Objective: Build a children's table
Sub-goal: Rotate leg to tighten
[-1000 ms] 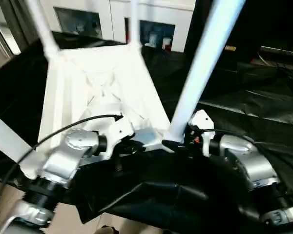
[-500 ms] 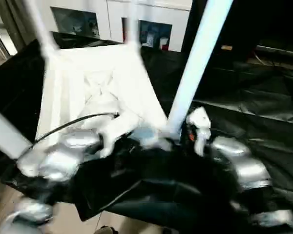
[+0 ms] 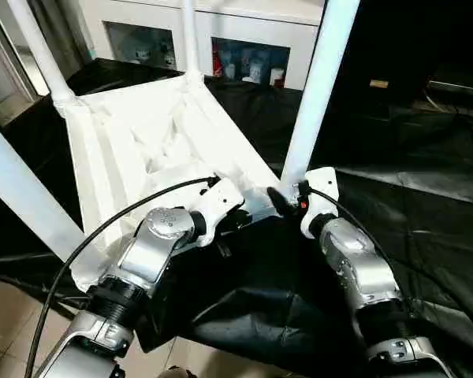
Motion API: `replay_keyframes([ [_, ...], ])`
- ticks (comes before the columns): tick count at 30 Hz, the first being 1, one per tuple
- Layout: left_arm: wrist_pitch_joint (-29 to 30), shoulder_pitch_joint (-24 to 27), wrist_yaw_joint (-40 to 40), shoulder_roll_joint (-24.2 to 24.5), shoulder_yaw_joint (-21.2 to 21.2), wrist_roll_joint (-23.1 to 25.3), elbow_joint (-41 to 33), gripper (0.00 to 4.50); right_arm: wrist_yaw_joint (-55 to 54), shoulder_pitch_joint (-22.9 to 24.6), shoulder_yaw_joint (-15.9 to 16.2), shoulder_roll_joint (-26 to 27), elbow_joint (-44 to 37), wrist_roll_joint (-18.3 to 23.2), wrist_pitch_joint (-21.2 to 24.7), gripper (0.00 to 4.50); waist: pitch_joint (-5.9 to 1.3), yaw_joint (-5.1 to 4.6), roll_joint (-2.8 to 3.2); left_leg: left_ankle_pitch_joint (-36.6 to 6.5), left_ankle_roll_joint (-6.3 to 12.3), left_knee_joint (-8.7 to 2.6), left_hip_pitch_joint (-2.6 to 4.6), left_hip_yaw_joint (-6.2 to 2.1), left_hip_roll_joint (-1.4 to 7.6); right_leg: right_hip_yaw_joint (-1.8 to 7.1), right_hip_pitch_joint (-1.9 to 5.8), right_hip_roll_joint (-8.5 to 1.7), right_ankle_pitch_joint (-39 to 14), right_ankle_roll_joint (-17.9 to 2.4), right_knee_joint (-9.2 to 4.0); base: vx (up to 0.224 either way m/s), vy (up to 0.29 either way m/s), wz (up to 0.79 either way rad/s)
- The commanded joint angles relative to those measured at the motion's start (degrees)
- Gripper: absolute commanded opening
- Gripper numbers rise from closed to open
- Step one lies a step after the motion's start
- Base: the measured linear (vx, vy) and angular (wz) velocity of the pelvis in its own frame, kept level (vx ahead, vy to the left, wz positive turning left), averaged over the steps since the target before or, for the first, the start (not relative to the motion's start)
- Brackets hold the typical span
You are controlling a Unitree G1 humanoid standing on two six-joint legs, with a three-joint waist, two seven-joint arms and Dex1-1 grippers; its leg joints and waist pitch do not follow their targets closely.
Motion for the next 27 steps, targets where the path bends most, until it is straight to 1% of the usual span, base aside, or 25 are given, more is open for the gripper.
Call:
replay_keyframes([
  [1,-2.02,1.11,-1.50,-0.02,-1.47,-0.82,-0.66,0.00,10.04,0.47,7.46,0.75,-1.58,2.31,1.56,3.80,-2.81,0.04,-0.94,-9.13,3.16,-4.07,0.26,-0.90,2.76,2.17,2.13,-4.15,-10.32,-10.38,-4.47,0.000,0.000,0.00],
  [2,-3.10,1.56,-2.79,1.09,-1.73,-0.75,-1.11,0.00,12.00,0.30,7.66,-0.60,-1.88,2.34,1.57,3.80,-2.99,-0.06,-1.12,-8.13,3.44,-4.01,0.01,-0.99,2.75,2.09,2.43,-4.18,-9.05,-10.48,-4.26,0.000,0.000,0.00],
  [3,-3.57,2.29,-4.90,2.74,-1.75,-1.21,-1.77,0.00,15.45,0.09,8.16,-3.01,-2.35,2.27,1.08,3.80,-3.13,-0.15,-1.12,-6.86,3.84,-3.88,-0.06,-1.00,2.76,2.02,2.54,-4.07,-6.86,-10.74,-4.01,0.000,0.000,0.00],
  [4,-3.82,2.68,-6.16,3.78,-1.74,-1.46,-2.17,0.00,17.20,0.08,8.20,-4.34,-2.79,2.51,1.05,3.80,-3.25,-0.14,-1.15,-6.23,4.17,-3.71,0.00,-0.97,2.79,2.00,2.56,-4.08,-5.41,-11.10,-3.85,0.000,0.000,0.00],
  [5,-4.17,2.96,-7.00,4.50,-1.71,-1.62,-2.50,0.00,18.48,0.11,8.17,-5.24,-3.23,2.82,1.18,3.80,-3.33,-0.17,-1.05,-4.66,4.93,-3.51,0.00,-0.86,2.73,1.99,2.63,-3.96,-1.93,-12.00,-3.46,0.000,0.000,0.00],
  [6,-4.87,3.42,-8.67,5.70,-1.43,-2.23,-3.03,0.00,21.27,0.19,8.04,-7.04,-4.12,3.59,1.38,3.80,-3.45,-0.30,-1.68,-3.75,5.82,-3.29,-0.09,-0.66,2.65,1.98,2.75,-3.84,0.86,-12.81,-3.25,0.000,0.000,0.00],
  [7,-4.88,3.55,-9.24,5.98,-1.25,-2.59,-3.25,0.00,22.04,0.22,8.02,-7.54,-4.36,3.78,1.36,3.80,-3.47,-0.22,-1.55,-3.25,6.11,-3.21,-0.11,-0.68,2.63,2.01,2.77,-3.88,1.96,-13.19,-3.01,0.000,0.000,0.00],
  [8,-4.75,3.97,-11.20,6.85,-0.63,-3.88,-4.05,0.00,24.63,0.31,7.95,-9.14,-5.07,4.32,1.27,3.80,-3.57,-0.11,-1.41,-2.02,6.70,-3.11,0.05,-0.64,2.70,1.96,2.73,-3.91,3.82,-13.98,-2.81,0.000,0.000,0.00],
  [9,-4.42,4.27,-12.62,7.43,-0.29,-4.82,-4.77,0.00,26.26,0.38,8.04,-10.08,-5.38,4.60,1.30,3.80,-3.60,-0.18,-1.64,-1.09,7.36,-2.95,0.00,-0.54,2.70,1.92,2.77,-3.80,5.76,-14.80,-2.54,0.000,0.000,0.00],
  [10,-3.97,4.66,-14.55,8.24,0.03,-6.01,-5.71,0.00,28.29,0.45,8.22,-11.23,-5.64,4.87,1.23,3.80,-3.67,-0.13,-1.89,-0.67,7.70,-2.92,0.02,-0.52,2.73,1.87,2.87,-3.80,6.37,-15.07,-2.48,0.000,0.000,0.00],
  [11,-3.62,4.92,-15.89,8.81,0.22,-6.83,-6.39,0.00,29.86,0.47,8.26,-11.96,-5.73,4.98,1.16,3.80,-3.62,-0.09,-1.71,-0.51,8.07,-2.87,0.09,-0.51,2.79,1.85,2.78,-3.86,6.82,-15.78,-2.34,0.000,0.000,0.00],
  [12,-2.47,5.32,-18.35,9.88,0.33,-8.19,-7.57,0.00,31.80,0.32,8.17,-12.84,-5.67,5.15,0.83,3.80,-3.59,-0.10,-1.88,-0.52,8.40,-2.85,0.13,-0.48,2.88,1.84,2.76,-3.91,6.76,-16.29,-2.28,0.000,0.000,0.00],
  [13,-2.47,5.32,-18.35,9.88,0.33,-8.19,-7.57,0.00,31.80,0.32,8.17,-12.84,-5.67,5.15,0.83,3.80,-3.57,-0.09,-1.82,-0.47,8.47,-2.83,0.19,-0.45,2.91,1.84,2.69,-3.91,6.73,-16.54,-2.25,0.000,0.000,0.00],
  [14,-1.99,5.62,-20.40,10.96,0.17,-8.97,-8.11,0.00,33.39,0.03,8.17,-13.41,-5.38,5.39,0.63,3.80,-3.45,-0.12,-2.10,-0.27,8.62,-2.84,0.30,-0.36,2.92,1.83,2.63,-3.79,6.52,-16.82,-2.33,0.000,0.000,0.00],
  [15,-1.97,5.64,-20.52,11.04,0.15,-9.00,-8.13,0.00,33.48,0.00,8.18,-13.45,-5.35,5.38,0.59,3.80,-3.48,0.04,-1.98,-0.30,8.69,-2.81,0.40,-0.35,2.94,1.83,2.57,-3.86,5.94,-17.03,-2.25,0.000,0.000,0.00],
  [16,-1.87,5.75,-21.15,11.45,0.07,-9.15,-8.21,0.00,33.93,-0.13,8.26,-13.64,-5.19,5.37,0.40,3.80,-3.39,0.09,-2.15,-0.44,8.69,-2.84,0.41,-0.32,2.98,1.84,2.53,-3.88,5.42,-17.02,-2.33,0.000,0.000,0.00],
  [18,-2.25,5.83,-21.77,12.22,-0.08,-9.20,-7.92,0.00,34.91,-0.41,8.53,-14.10,-4.81,5.72,0.23,3.80,-3.38,0.24,-2.08,-0.95,8.29,-2.84,0.51,-0.33,3.05,1.86,2.51,-3.94,3.97,-16.90,-2.36,0.000,0.000,0.00],
  [20,-2.52,5.82,-21.92,12.52,-0.02,-9.14,-7.55,0.00,35.91,-0.49,8.77,-14.39,-4.60,6.00,0.63,3.54,-3.30,0.26,-2.05,-1.41,7.82,-2.88,0.48,-0.34,3.04,1.89,2.51,-3.97,3.10,-16.75,-2.41,0.000,0.000,0.00],
  [21,-2.51,5.80,-21.92,12.70,0.08,-8.97,-7.42,0.00,36.88,-0.44,9.06,-14.66,-4.61,6.18,1.12,3.54,-3.32,0.27,-2.15,-1.70,7.55,-2.88,0.46,-0.38,3.00,1.88,2.61,-3.96,2.68,-16.60,-2.41,0.000,0.000,0.00],
  [24,-2.49,5.56,-21.01,12.25,0.26,-8.27,-6.85,0.00,37.07,0.17,8.88,-14.29,-5.24,6.59,1.90,3.24,-3.34,0.30,-2.18,-1.78,7.34,-2.82,0.48,-0.33,2.95,1.93,2.58,-3.95,2.54,-16.51,-2.41,0.000,0.000,0.00],
  [27,-3.01,4.71,-17.34,11.07,0.26,-6.22,-5.11,0.00,31.82,0.81,7.58,-12.19,-4.46,5.80,2.03,3.05,-3.43,0.41,-2.06,-0.96,7.22,-2.75,0.44,-0.36,2.89,1.95,2.58,-3.97,3.66,-16.52,-2.31,0.000,0.000,0.00],
])
